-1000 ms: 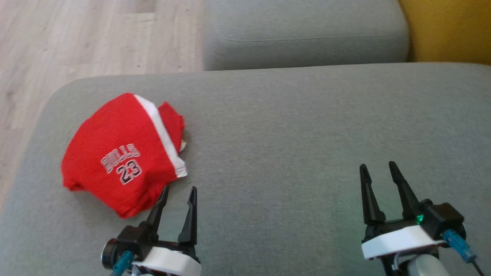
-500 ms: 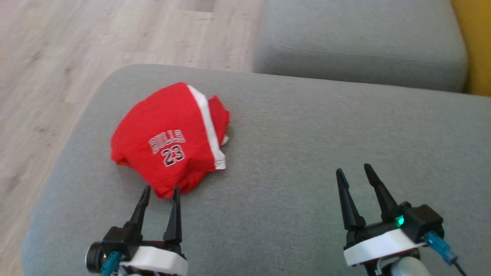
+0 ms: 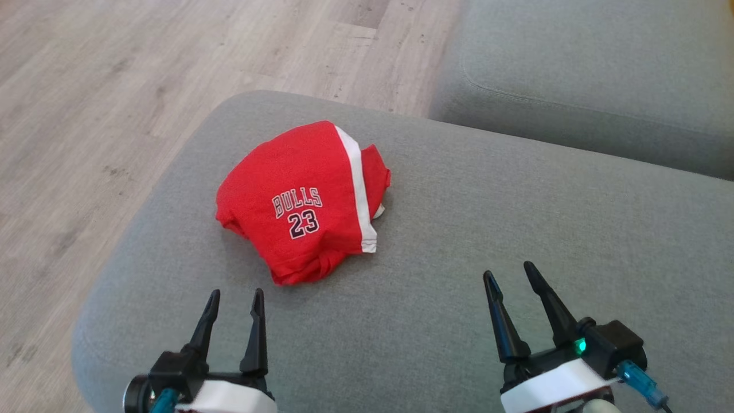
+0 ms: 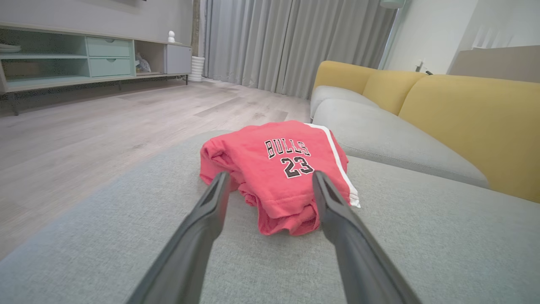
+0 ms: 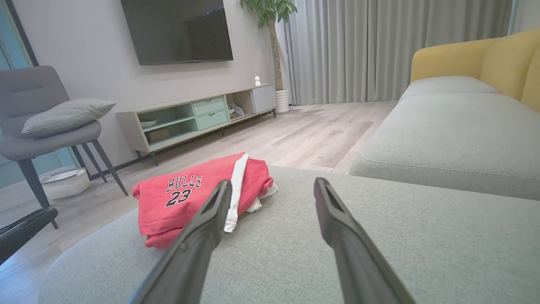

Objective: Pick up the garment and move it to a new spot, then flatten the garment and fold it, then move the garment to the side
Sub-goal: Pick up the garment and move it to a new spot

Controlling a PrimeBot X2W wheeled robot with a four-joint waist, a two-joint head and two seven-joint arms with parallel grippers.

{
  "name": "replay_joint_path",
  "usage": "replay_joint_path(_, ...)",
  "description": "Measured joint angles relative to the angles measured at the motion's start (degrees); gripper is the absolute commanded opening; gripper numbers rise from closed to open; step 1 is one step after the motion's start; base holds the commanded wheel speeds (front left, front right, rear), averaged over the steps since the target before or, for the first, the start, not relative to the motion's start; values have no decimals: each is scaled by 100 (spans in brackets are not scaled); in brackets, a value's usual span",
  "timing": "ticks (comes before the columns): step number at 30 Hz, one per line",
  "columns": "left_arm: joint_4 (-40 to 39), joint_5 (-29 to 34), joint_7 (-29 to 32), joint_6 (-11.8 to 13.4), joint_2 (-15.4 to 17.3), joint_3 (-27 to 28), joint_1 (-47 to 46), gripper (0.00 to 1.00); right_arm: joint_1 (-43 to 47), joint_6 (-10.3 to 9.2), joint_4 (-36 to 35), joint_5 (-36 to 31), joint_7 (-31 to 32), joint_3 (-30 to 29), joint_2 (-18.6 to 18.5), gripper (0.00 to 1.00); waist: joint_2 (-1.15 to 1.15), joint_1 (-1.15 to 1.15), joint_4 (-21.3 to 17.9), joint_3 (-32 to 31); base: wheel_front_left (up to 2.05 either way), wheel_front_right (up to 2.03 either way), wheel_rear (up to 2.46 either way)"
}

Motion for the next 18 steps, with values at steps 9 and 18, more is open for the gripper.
replay_joint_path(9,-30,10,0,19,0,107,8,100,3,0,1,0,0,115,0,100,0,0,97,-21,0,0,0)
replay_joint_path(18,142,167,10,-121,58,71,-90,100,-1,0,-2,-13,0,97,0,100,0,0,-110,180,0,0,0)
